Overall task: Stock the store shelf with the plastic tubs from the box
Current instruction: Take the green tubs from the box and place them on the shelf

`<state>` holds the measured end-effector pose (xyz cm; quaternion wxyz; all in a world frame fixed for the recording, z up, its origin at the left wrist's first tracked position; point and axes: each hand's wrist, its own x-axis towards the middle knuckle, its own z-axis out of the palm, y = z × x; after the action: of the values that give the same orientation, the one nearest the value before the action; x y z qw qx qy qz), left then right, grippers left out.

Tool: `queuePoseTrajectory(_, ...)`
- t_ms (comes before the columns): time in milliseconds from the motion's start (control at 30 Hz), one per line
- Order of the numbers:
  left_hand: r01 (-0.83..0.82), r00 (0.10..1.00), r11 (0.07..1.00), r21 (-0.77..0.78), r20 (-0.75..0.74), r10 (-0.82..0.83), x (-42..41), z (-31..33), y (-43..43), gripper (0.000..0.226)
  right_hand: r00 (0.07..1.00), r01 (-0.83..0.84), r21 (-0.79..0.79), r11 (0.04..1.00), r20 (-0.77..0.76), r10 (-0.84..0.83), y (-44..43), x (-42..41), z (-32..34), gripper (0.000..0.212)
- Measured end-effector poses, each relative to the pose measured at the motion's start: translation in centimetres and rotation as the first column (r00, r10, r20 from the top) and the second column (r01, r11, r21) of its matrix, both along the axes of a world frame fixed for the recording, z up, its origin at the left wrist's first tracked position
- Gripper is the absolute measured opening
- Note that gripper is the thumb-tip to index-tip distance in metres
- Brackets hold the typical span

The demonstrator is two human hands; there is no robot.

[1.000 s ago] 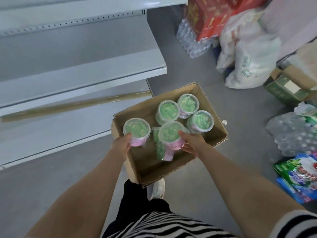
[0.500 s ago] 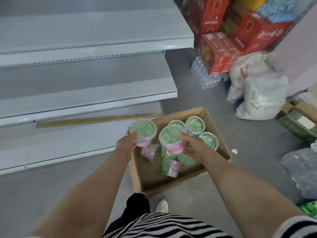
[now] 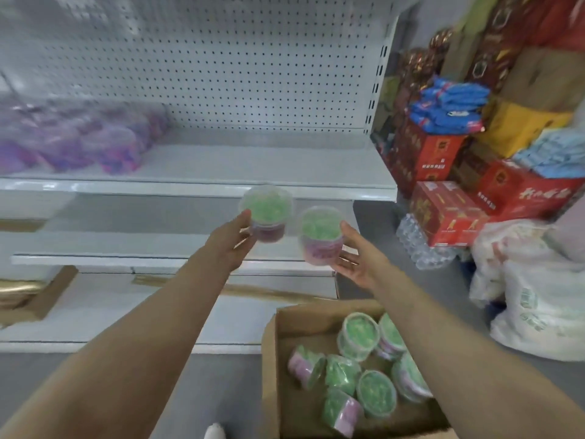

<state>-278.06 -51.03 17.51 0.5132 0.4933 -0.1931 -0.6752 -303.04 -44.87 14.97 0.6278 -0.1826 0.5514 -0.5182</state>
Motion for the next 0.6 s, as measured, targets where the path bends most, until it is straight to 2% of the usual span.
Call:
queuePoseTrajectory(133,-0.038,0.999,0.997,-0.063,-0.012,0.037,3.4,4.4,-2.5,0.016,0.997,-0.074,-0.116,0.99,-0.008,0.074,-3.7,2.8,4.1,0.044)
queuePoseTrajectory(300,-0.082,0.997,0.995,-0.062,0.007,0.083,7.2,7.7,-6.2,0.024,0.999,-0.049,-0.155,0.987,0.009,0.051,-8.5,7.3,7.9,0.061)
queuePoseTrajectory(600,-0.034,0.999,0.999,-0.037,-0.016,0.033,13.9,8.1,-17.1,0.025,0.999,0.053,-0.169,0.984,0.015,-0.051,-18.0,14.9,10.1,0.069)
